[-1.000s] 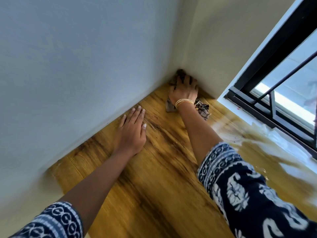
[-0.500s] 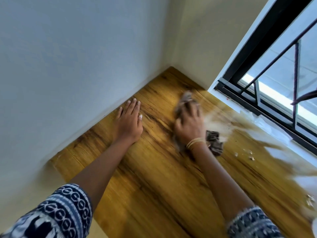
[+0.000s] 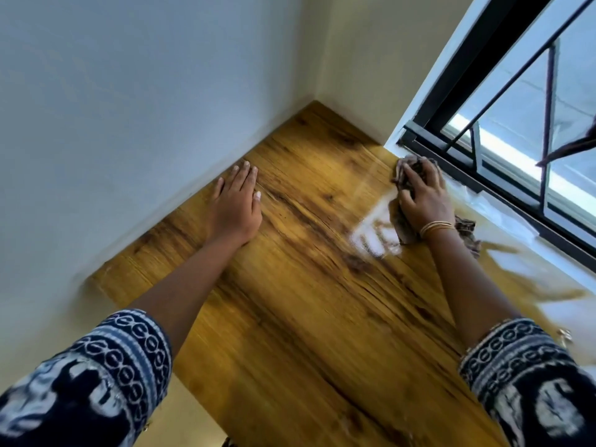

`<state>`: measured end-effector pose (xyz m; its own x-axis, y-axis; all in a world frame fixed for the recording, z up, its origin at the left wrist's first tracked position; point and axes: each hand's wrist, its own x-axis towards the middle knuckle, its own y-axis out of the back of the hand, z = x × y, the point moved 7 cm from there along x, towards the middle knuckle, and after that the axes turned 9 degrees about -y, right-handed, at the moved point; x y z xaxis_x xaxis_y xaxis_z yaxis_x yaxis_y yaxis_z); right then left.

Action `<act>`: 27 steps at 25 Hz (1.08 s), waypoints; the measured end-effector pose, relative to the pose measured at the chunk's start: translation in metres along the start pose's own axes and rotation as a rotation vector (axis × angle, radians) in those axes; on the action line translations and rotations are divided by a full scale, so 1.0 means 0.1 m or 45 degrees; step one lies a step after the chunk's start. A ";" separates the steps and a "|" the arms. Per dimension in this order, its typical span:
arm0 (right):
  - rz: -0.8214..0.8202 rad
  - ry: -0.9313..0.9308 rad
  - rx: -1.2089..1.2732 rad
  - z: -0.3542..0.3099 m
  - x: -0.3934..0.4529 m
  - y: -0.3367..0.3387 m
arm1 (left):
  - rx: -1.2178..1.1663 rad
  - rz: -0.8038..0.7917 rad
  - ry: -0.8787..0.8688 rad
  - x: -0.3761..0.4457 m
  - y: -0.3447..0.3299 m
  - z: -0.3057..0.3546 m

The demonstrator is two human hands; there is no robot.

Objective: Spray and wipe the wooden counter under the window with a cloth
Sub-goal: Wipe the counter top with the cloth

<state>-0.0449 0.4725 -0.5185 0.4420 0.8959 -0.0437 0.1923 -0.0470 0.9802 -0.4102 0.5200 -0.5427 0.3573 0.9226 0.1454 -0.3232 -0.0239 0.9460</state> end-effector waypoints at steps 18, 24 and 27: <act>0.030 -0.132 0.006 0.15 0.06 -0.02 | 0.026 -0.019 0.020 -0.01 -0.01 -0.01; -0.157 0.836 0.000 -1.51 -1.46 -0.51 | -0.138 -0.061 -0.045 -0.21 0.11 -0.03; -0.316 1.606 -0.082 -1.77 -2.15 -0.59 | -0.094 -0.019 -0.031 -0.76 0.31 -0.27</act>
<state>-0.3063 0.3609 -0.5324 -0.7359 0.6753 -0.0483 0.0916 0.1700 0.9812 -0.4710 0.4600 -0.5325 0.3832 0.9131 0.1393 -0.3813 0.0190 0.9242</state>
